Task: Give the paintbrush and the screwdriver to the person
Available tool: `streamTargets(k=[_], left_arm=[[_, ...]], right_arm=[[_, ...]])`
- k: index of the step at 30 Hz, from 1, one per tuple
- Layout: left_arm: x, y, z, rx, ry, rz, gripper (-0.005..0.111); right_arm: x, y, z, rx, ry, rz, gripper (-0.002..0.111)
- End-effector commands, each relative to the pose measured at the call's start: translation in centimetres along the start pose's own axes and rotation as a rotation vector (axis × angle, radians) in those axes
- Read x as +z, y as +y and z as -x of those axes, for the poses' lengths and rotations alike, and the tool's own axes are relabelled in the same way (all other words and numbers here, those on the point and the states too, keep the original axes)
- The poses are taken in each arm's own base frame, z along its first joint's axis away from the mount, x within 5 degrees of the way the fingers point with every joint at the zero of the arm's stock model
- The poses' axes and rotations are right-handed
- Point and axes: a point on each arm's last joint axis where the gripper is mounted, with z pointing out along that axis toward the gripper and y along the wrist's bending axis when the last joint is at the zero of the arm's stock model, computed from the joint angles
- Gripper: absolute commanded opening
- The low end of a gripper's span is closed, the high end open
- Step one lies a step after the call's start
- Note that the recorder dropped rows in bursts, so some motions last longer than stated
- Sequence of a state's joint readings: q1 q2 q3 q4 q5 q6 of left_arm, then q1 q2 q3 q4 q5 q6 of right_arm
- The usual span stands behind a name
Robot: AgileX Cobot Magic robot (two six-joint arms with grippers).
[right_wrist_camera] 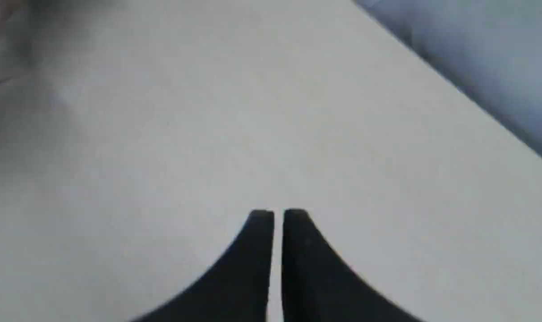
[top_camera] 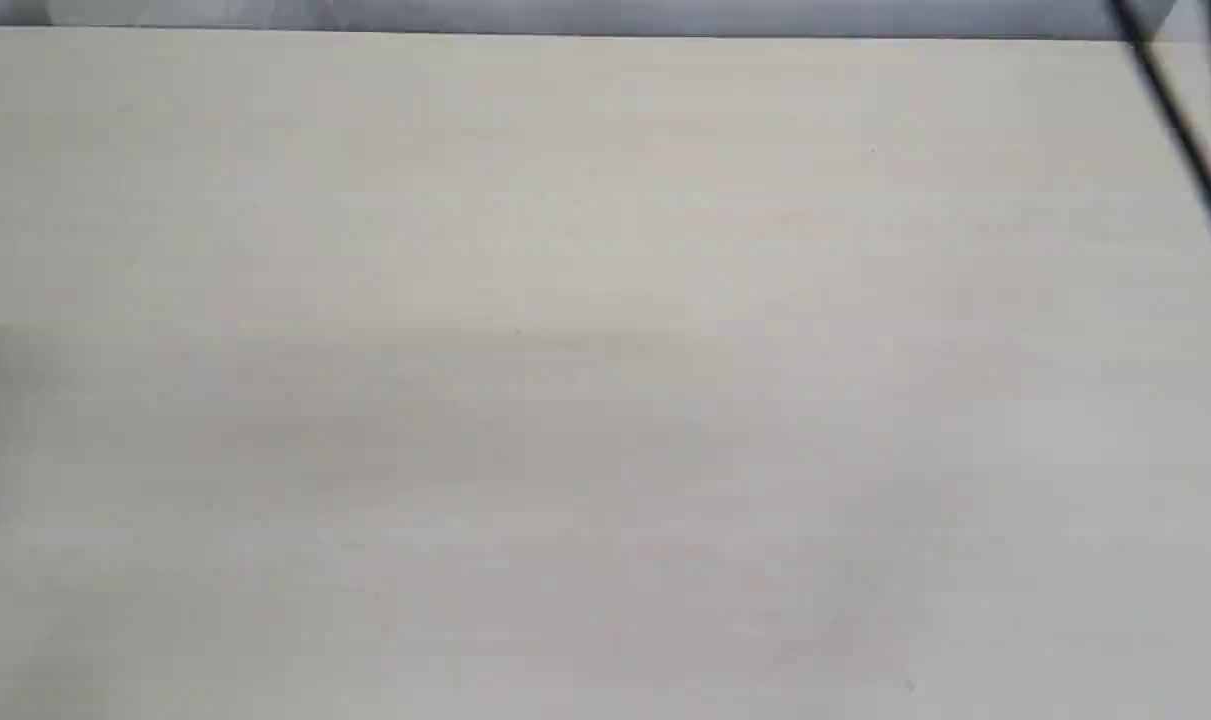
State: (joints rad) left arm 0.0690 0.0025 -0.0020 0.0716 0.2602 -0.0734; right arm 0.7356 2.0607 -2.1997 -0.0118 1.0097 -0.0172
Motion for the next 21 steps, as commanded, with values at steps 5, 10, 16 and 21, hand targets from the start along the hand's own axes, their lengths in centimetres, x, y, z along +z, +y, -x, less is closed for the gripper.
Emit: streamTargets(k=[5,10,16,21], left_arm=[[0.0,0.0,0.0,-0.005,-0.011,-0.007,0.0],[0.0,0.0,0.0,-0.005,-0.011,-0.007,0.0],[0.0,0.0,0.1,-0.004,-0.013,-0.007,0.0],[0.0,0.0,0.0,-0.002,-0.011,-0.006,0.0]], right_arm=[[-10.0,-1.8,-1.2,-0.026,-0.18,-0.057,0.005],[-15.8,-1.3,-7.2,-0.016,-0.399,-0.061,0.005],[-20.7,-0.4,-16.2,0.099,-0.416,-0.006,0.005],[-25.1,-0.5,-20.6,0.03,-0.537,-0.064,0.005]])
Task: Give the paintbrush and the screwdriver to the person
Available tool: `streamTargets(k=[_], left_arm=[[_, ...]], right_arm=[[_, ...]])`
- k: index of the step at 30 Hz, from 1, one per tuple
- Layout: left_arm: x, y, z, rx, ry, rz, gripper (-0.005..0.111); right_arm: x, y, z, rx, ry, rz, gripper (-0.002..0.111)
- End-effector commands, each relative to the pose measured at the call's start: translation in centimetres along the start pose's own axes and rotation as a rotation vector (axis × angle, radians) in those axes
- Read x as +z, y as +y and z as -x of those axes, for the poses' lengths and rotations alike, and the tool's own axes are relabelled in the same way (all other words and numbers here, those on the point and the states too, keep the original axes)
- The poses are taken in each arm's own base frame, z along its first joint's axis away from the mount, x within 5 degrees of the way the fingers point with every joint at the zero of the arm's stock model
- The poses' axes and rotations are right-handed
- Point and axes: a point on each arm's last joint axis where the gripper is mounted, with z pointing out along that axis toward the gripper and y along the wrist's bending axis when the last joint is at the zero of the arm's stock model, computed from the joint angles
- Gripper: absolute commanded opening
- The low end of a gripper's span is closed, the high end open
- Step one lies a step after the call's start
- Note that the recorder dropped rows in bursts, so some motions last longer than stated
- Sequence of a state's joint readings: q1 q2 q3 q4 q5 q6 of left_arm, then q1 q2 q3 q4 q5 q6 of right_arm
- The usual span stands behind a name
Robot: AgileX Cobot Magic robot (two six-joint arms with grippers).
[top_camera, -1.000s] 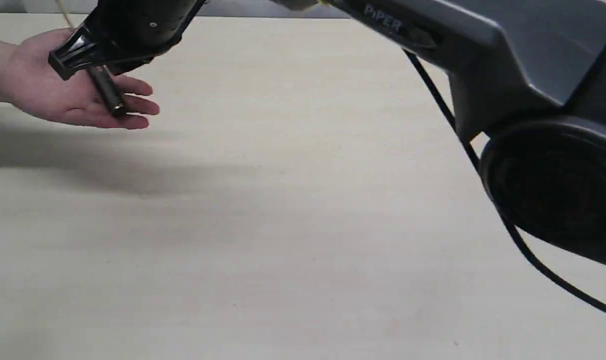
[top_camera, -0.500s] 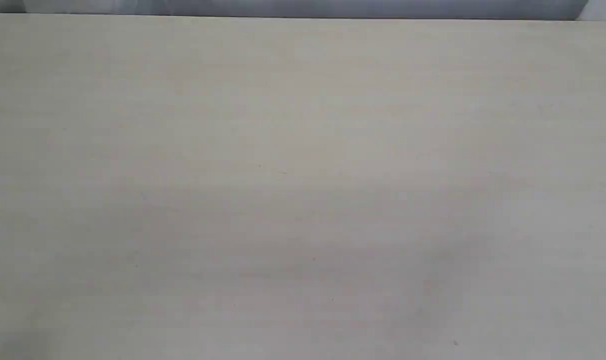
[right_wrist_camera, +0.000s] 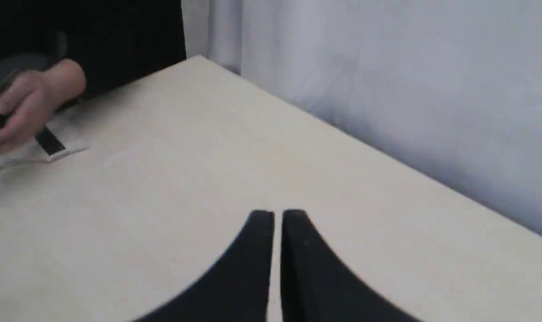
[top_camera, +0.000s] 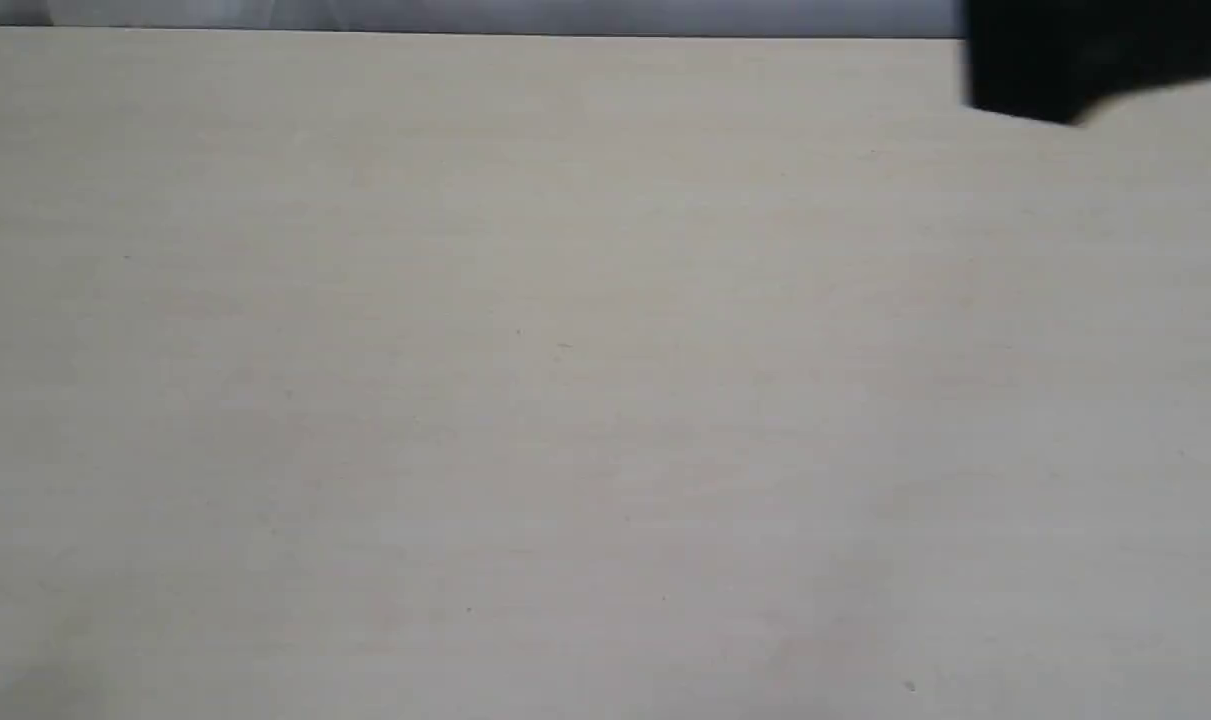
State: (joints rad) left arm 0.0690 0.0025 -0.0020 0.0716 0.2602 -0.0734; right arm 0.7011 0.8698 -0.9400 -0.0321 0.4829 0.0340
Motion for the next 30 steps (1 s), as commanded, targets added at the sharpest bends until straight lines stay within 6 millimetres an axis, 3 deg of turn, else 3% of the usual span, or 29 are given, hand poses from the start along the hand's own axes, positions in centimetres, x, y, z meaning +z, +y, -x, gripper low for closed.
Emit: streamTargets(k=[1,5,10,19,24,30], left_arm=[[0.0,0.0,0.0,-0.002,-0.011,-0.006,0.0],[0.0,0.0,0.0,-0.002,-0.011,-0.006,0.0],[0.0,0.0,0.0,-0.002,-0.011,-0.006,0.0],[0.0,0.0,0.0,-0.002,-0.011,-0.006,0.0],[0.0,0.0,0.0,-0.006,-0.009,-0.007,0.0],[0.0,0.0,0.0,-0.006,-0.01,-0.007,0.0]], right_arm=[[-4.0,-0.3,-1.1,-0.03,-0.077,-0.021,0.005],[-7.0,-0.5,-2.9,-0.054,-0.15,-0.048,0.005],[-8.3,-1.8,-6.6,0.007,-0.308,-0.213,0.005],[-8.4,-4.0,-15.5,0.139,-0.301,-0.661,0.005],[-8.7,-4.0,-18.1,0.068,-0.275,-0.795,0.005],[-8.0,-3.9,-20.7,0.06,-0.279,-0.81,0.005]])
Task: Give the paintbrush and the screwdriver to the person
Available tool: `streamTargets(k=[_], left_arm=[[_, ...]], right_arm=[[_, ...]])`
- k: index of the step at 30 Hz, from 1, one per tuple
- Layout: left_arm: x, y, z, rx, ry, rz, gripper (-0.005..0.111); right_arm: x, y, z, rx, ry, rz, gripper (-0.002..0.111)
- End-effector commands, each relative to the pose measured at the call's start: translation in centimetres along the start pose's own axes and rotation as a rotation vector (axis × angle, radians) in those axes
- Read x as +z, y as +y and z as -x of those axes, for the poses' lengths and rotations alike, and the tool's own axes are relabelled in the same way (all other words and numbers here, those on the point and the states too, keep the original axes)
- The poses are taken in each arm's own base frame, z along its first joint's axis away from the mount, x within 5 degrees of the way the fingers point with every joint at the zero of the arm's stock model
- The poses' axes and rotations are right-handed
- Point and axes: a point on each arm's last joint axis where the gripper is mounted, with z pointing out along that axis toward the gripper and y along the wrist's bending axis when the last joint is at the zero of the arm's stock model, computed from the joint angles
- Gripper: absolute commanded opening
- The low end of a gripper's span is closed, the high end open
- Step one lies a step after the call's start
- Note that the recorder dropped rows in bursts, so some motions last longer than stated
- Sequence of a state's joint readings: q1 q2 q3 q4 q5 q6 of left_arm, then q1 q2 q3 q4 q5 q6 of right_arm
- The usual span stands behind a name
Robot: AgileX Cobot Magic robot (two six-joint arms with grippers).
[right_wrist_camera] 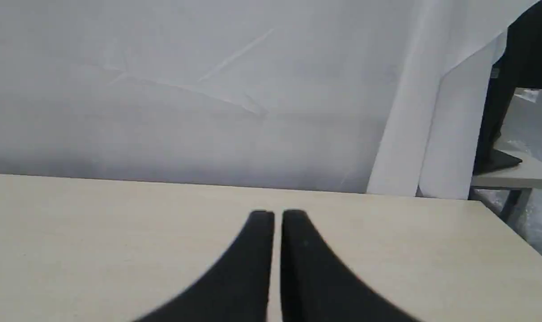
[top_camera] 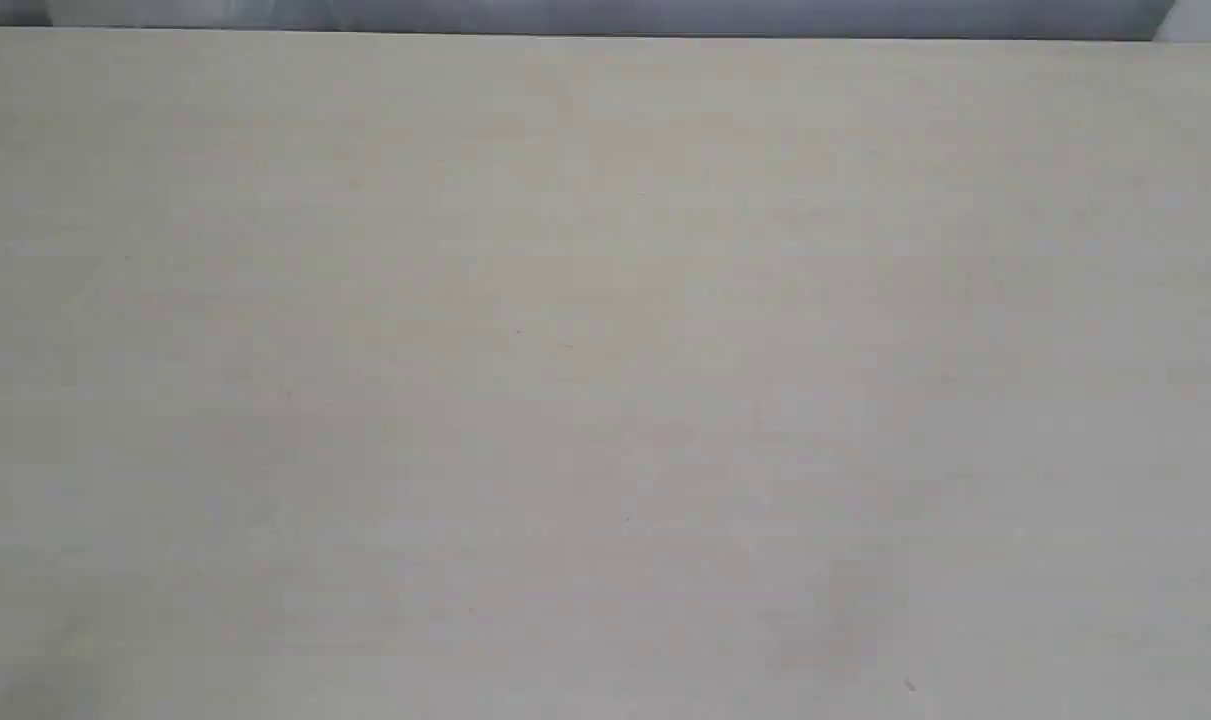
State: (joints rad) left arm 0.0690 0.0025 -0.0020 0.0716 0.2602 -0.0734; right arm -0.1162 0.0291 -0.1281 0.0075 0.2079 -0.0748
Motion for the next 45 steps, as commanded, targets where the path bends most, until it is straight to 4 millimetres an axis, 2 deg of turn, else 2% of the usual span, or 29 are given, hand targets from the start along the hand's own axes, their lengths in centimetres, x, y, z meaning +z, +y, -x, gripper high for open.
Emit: streamTargets(k=[1,4,14,45], left_arm=[[0.0,0.0,0.0,-0.006,-0.01,-0.007,0.0],[0.0,0.0,0.0,-0.006,-0.01,-0.007,0.0],[0.0,0.0,0.0,-0.006,-0.01,-0.007,0.0],[0.0,0.0,0.1,-0.002,-0.013,-0.007,0.0]], right_arm=[[0.2,0.1,-1.7,0.011,-0.023,-0.006,0.005],[0.5,0.2,-2.9,0.036,-0.035,-0.006,0.005],[0.8,0.6,-2.7,-0.003,-0.048,0.064,0.005],[0.8,0.6,-2.7,0.017,-0.041,0.067,0.005]])
